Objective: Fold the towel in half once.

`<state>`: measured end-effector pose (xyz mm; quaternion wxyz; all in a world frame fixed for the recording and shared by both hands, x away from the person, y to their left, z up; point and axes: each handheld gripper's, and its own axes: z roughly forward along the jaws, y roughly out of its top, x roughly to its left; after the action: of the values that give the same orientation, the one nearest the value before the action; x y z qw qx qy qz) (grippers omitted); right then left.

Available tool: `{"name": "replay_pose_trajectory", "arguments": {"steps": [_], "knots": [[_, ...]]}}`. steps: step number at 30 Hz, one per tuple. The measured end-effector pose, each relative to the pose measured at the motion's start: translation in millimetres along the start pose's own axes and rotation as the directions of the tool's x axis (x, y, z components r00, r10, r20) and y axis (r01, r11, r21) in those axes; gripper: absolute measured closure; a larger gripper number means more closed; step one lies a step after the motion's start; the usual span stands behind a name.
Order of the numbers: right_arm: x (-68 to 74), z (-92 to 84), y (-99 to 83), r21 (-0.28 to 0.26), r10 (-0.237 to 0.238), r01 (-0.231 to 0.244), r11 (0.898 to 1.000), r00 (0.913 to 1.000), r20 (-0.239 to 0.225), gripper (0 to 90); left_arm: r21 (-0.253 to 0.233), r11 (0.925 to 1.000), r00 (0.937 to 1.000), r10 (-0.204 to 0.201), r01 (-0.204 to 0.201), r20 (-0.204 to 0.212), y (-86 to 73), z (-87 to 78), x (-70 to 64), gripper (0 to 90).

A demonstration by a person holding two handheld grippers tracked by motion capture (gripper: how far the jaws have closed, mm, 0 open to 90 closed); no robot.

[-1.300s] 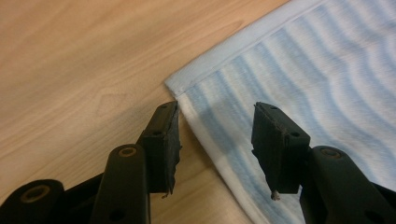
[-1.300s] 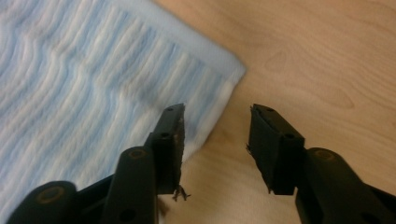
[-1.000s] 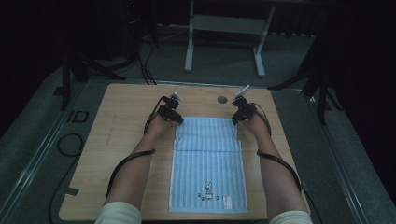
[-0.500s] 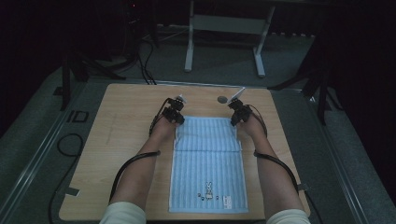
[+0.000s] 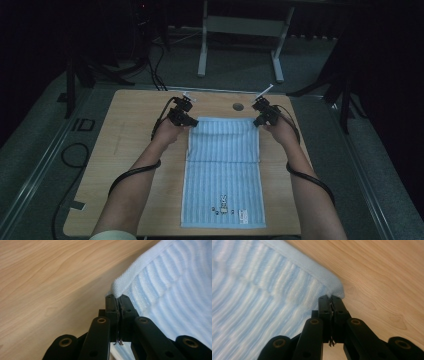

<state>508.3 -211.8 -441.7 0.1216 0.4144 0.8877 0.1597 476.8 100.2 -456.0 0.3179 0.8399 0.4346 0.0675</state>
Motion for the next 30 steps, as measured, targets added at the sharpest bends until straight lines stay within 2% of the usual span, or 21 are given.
{"name": "replay_pose_trajectory", "arguments": {"steps": [2,3,4,5,7,8,9,10,12,13,14,15,19,21,22,23,24,25,28,29,30], "knots": [[1.2,-6.8,-3.3,-0.02,-0.01,0.01,1.0,0.9999,-0.009,88.0,-0.007,0.9999,0.9999,0.012,-0.012,0.012,-1.4,-6.2,-2.9,87.0],[6.0,-20.5,-12.2,-0.046,-0.034,0.033,0.998,0.9993,-0.016,88.0,-0.015,0.9993,0.9993,0.034,-0.034,0.018,-5.7,-17.6,-9.7,87.0],[8.8,-24.7,-15.7,-0.055,-0.045,0.044,0.997,0.9989,-0.015,88.0,-0.015,0.9993,0.9993,0.034,-0.034,0.018,-5.7,-17.6,-9.7,87.0],[12.5,-29.8,-20.5,-0.067,-0.057,0.056,0.996,0.9982,-0.015,88.0,-0.032,0.9984,0.9982,0.047,-0.046,0.038,-11.6,-27.1,-17.7,87.0],[21.2,-38.4,-31.4,-0.085,-0.087,0.086,0.993,0.9962,-0.006,88.0,-0.029,0.9967,0.9963,0.077,-0.076,0.039,-18.5,-34.7,-27.3,87.0],[25.4,-42.2,-37.3,-0.099,-0.097,0.096,0.99,0.9953,-0.001,88.0,-0.029,0.9967,0.9963,0.077,-0.076,0.039,-18.5,-34.7,-27.3,87.0],[30.2,-45.8,-44.1,-0.108,-0.113,0.111,0.988,0.9936,-0.005,88.0,-0.027,0.9938,0.9928,0.109,-0.108,0.048,-26.7,-41.4,-37.4,86.9],[34.7,-49.0,-51.4,-0.122,-0.13,0.128,0.984,0.9916,-0.001,88.0,-0.028,0.9924,0.9907,0.122,-0.12,0.061,-31.2,-44.9,-42.2,86.9],[44.0,-54.7,-66.4,-0.135,-0.15,0.148,0.98,0.9886,-0.01,88.0,-0.042,0.9908,0.9889,0.131,-0.128,0.07,-40.9,-52.8,-51.3,86.9],[44.0,-54.7,-66.4,-0.135,-0.15,0.148,0.98,0.9886,-0.01,88.0,-0.042,0.9908,0.9889,0.131,-0.128,0.07,-40.9,-52.8,-51.3,86.9],[48.9,-57.6,-73.7,-0.147,-0.167,0.165,0.975,0.9859,-0.005,88.0,-0.046,0.9902,0.987,0.135,-0.132,0.087,-45.4,-55.7,-55.9,86.9],[60.0,-62.2,-88.2,-0.143,-0.193,0.189,0.971,0.9812,-0.01,87.9,-0.054,0.9861,0.9833,0.161,-0.157,0.085,-55.1,-62.9,-66.9,86.8],[78.4,-74.4,-112.2,-0.179,-0.222,0.216,0.96,0.9749,-0.016,87.9,-0.062,0.9764,0.9739,0.211,-0.207,0.082,-77.3,-74.6,-87.5,86.8],[82.8,-77.0,-118.8,-0.19,-0.225,0.217,0.958,0.9742,-0.022,87.9,-0.062,0.9764,0.9739,0.211,-0.207,0.082,-77.3,-74.6,-87.5,86.8],[93.6,-82.2,-135.6,-0.209,-0.24,0.229,0.951,0.9705,-0.025,87.9,-0.078,0.9772,0.9735,0.205,-0.197,0.101,-100.0,-81.1,-96.4,86.7],[96.7,-83.4,-142.9,-0.218,-0.235,0.221,0.951,0.9713,-0.038,87.9,-0.078,0.9772,0.9735,0.205,-0.197,0.101,-100.0,-81.1,-96.4,86.7],[100.2,-83.6,-150.2,-0.219,-0.241,0.224,0.95,0.9693,-0.051,87.9,-0.064,0.9812,0.9743,0.189,-0.182,0.124,-114.6,-78.4,-98.6,86.7],[103.5,-82.6,-157.0,-0.22,-0.243,0.226,0.949,0.9684,-0.055,87.9,-0.062,0.9835,0.9753,0.177,-0.17,0.132,-121.9,-75.6,-99.4,86.7],[107.6,-77.6,-167.6,-0.208,-0.238,0.218,0.954,0.9679,-0.08,87.9,-0.028,0.9868,0.9752,0.162,-0.16,0.151,-133.3,-66.8,-99.5,86.6],[109.7,-69.4,-174.8,-0.195,-0.226,0.204,0.959,0.9694,-0.096,87.9,-0.006,0.9903,0.9773,0.138,-0.139,0.161,-141.0,-57.7,-97.5,86.6],[109.7,-69.4,-174.8,-0.195,-0.226,0.204,0.959,0.9694,-0.096,87.9,-0.006,0.9903,0.9773,0.138,-0.139,0.161,-141.0,-57.7,-97.5,86.6]]}}
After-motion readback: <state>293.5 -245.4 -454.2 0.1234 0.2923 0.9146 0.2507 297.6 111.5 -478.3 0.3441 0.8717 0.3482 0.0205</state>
